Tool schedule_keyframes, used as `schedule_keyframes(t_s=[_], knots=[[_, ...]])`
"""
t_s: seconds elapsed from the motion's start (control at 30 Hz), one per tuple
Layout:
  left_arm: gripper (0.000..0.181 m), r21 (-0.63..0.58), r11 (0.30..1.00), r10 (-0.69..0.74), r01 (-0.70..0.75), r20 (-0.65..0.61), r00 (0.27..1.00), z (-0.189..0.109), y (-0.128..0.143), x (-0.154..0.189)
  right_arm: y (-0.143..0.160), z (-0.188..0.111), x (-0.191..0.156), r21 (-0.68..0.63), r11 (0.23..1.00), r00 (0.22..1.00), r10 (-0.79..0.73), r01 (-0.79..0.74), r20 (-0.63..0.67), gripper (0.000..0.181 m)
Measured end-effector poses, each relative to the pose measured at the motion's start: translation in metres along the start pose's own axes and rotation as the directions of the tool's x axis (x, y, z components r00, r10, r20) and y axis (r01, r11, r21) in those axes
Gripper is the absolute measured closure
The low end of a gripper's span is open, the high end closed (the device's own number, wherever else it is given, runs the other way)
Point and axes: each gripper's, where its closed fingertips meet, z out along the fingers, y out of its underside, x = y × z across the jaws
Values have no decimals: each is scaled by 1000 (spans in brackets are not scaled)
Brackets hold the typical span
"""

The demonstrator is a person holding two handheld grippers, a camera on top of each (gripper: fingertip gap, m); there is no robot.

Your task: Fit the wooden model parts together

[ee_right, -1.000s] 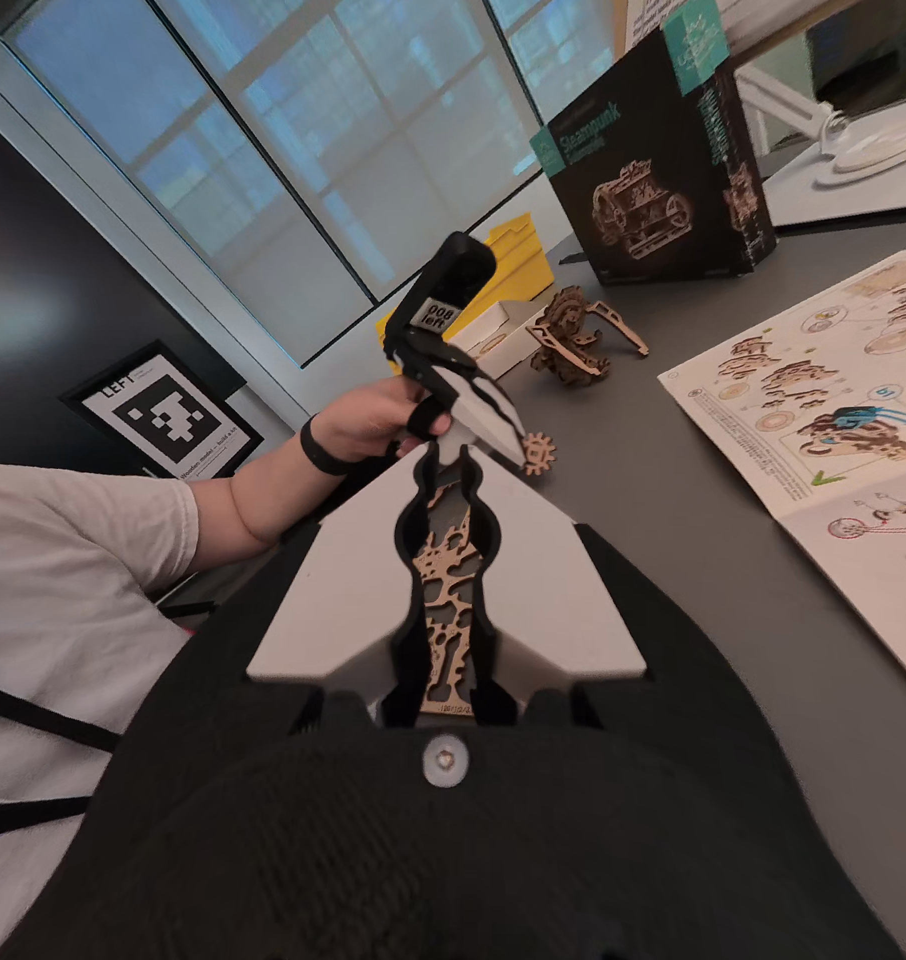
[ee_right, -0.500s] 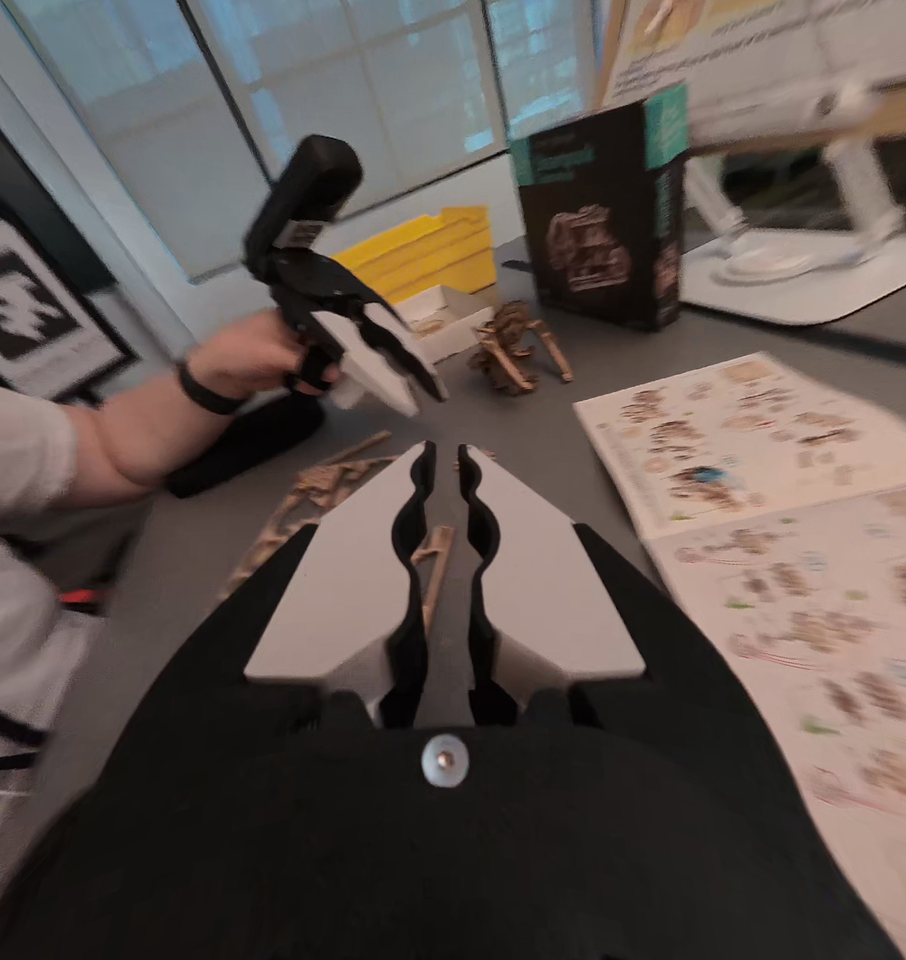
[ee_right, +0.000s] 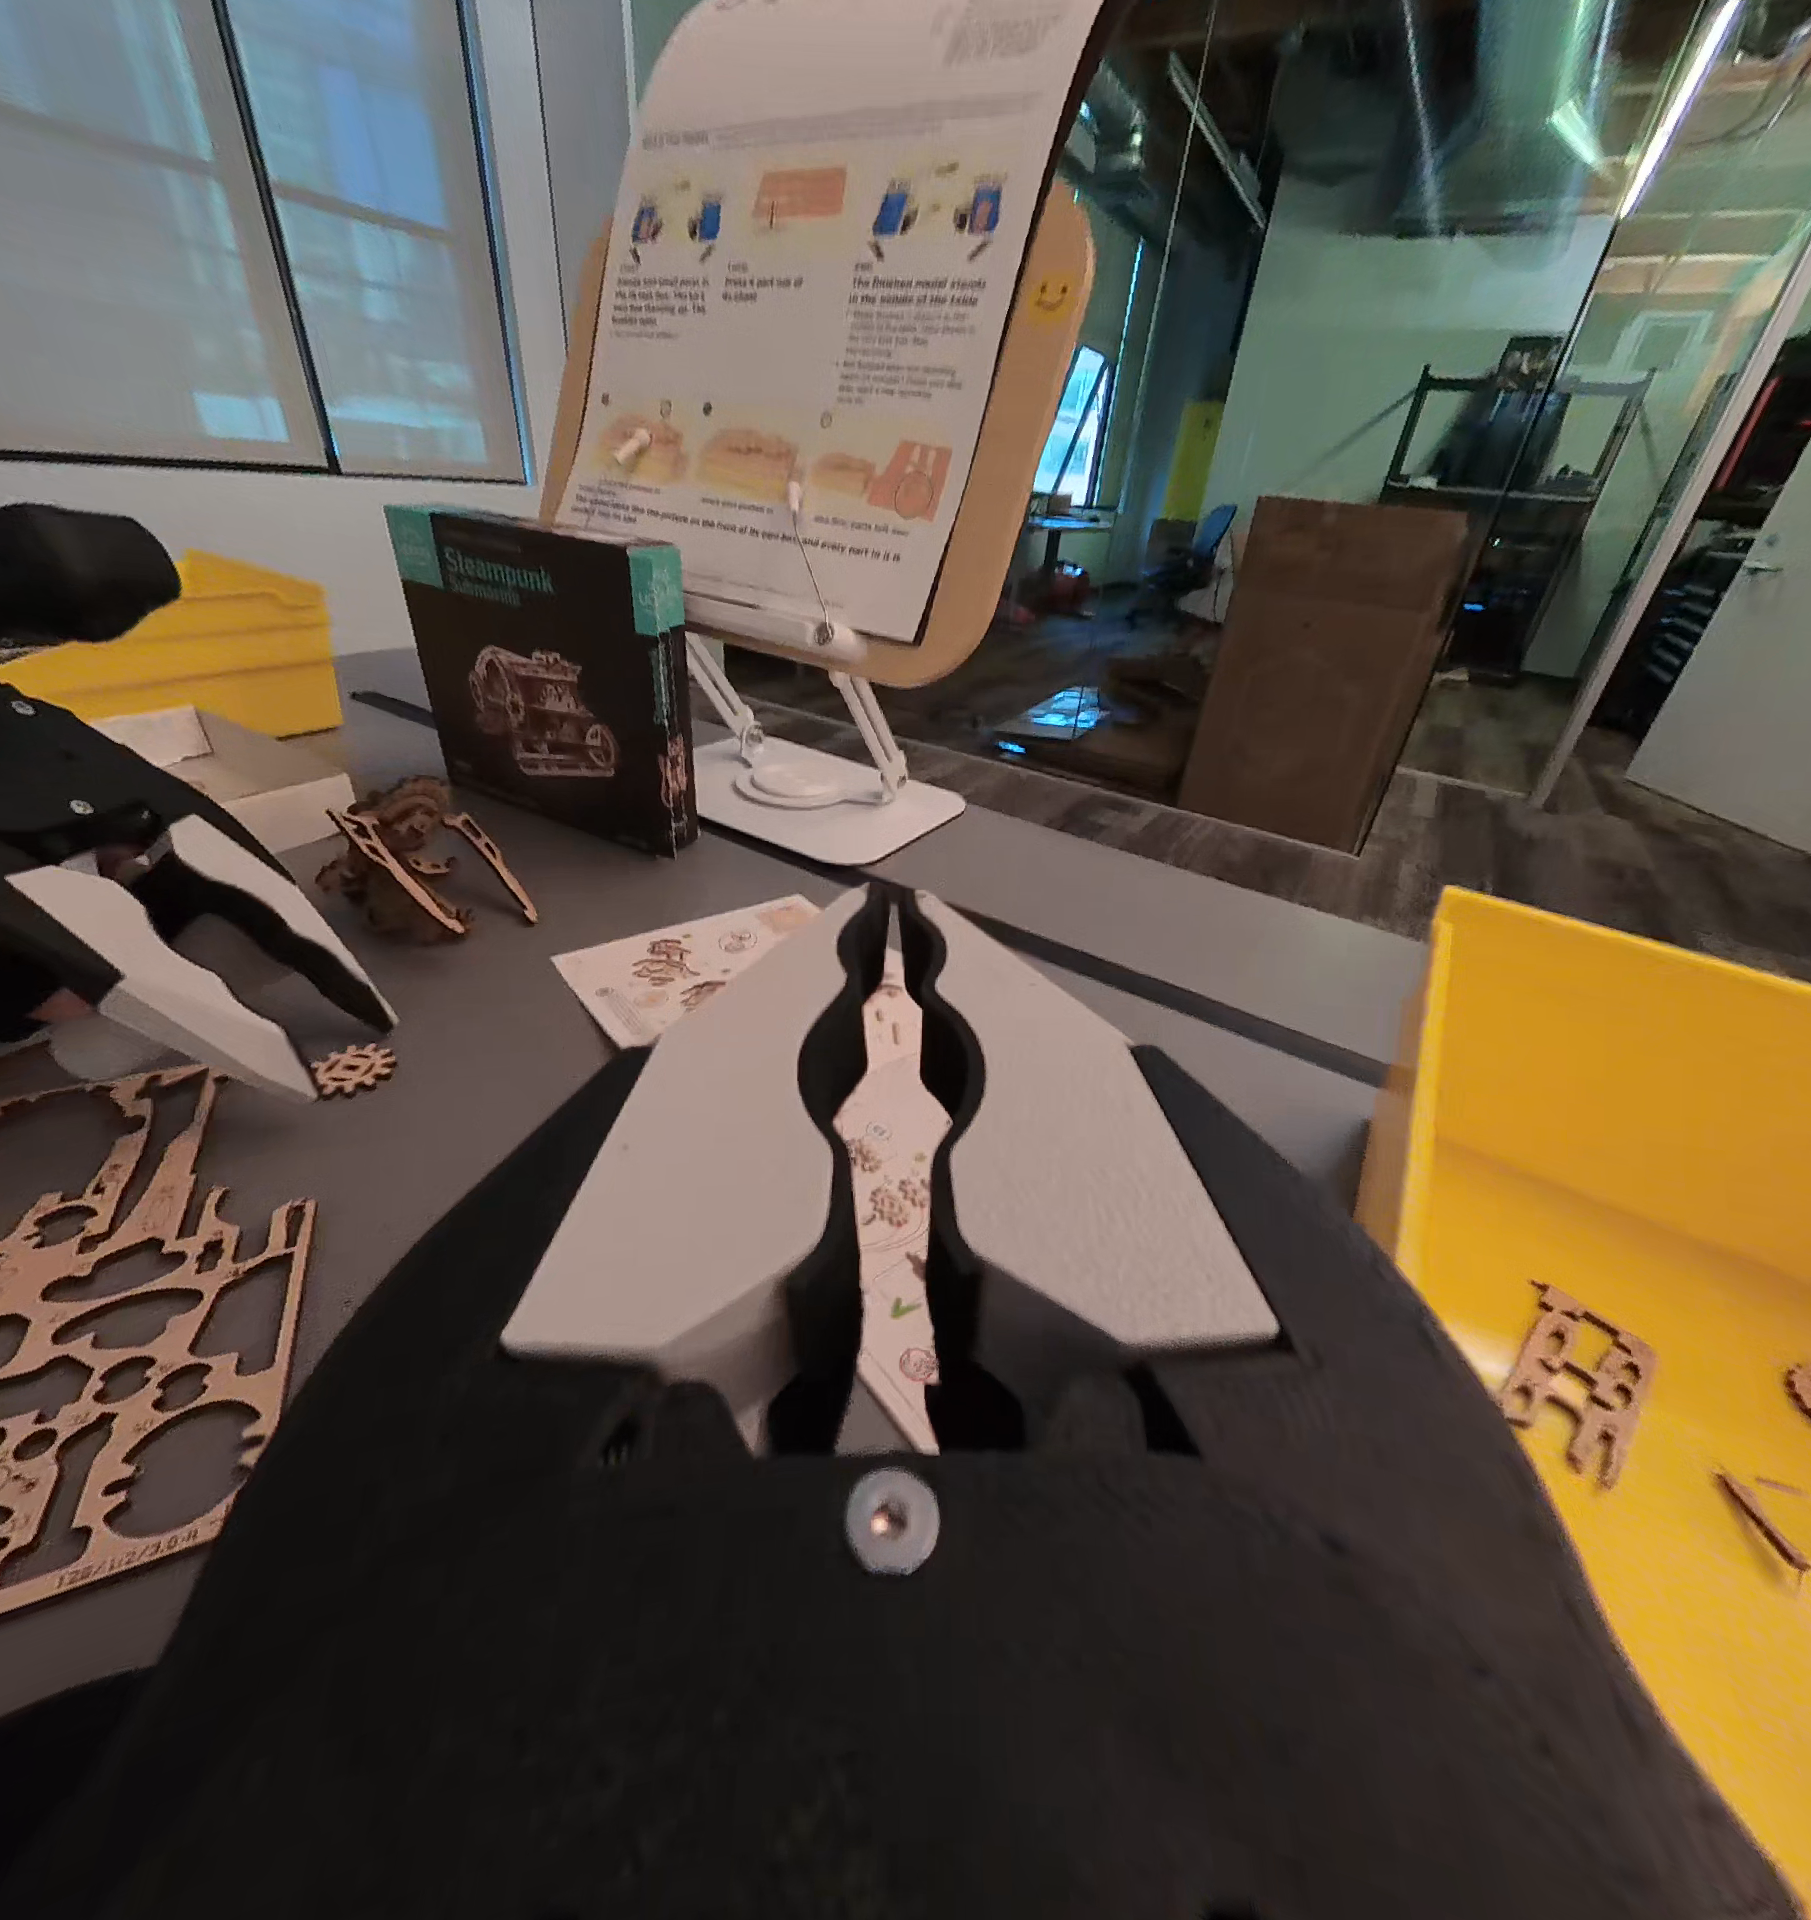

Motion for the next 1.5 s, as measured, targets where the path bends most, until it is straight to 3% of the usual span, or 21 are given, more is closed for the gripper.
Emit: schedule_keyframes(t_s=[0.2, 0.37, 0.6, 0.77, 0.9, 1.03, 1.2, 1.33, 1.5], knots=[[142, -23, 999, 26, -26, 17, 1000, 4, 2, -5, 17, 8, -8, -57, 997, 998, 48, -45, 48, 181], [155, -43, 983, 180, -178, 45, 983, 3, 6, -8, 20, 9, -7, -66, 992, 992, 110, -105, 68, 181], [155, -22, 973, 229, -229, -30, 973, -4, 13, -4, 23, 11, -7, -66, 978, 973, 206, -199, 108, 181], [155, -22, 967, 256, -256, -6, 967, -7, 15, -9, 27, 13, -14, -81, 971, 959, 237, -226, 156, 181], [142, 30, 975, 222, -221, -26, 975, -16, 9, -7, 36, 17, -37, -157, 960, 923, 268, -232, 276, 180], [139, 75, 994, 93, -83, -138, 986, -39, 2, 4, 57, 17, -85, -308, 937, 834, 298, -163, 465, 173], [137, -74, 997, -30, 11, -270, 963, -50, 24, 12, 95, 4, -148, -520, 854, 728, 348, 14, 590, 164], [144, -163, 987, -41, -7, -293, 955, -50, 40, 18, 112, -6, -166, -566, 811, 723, 302, 148, 621, 161], [138, -250, 968, -47, -30, -296, 954, -50, 53, 26, 134, -16, -170, -632, 730, 731, 280, 260, 623, 154]])
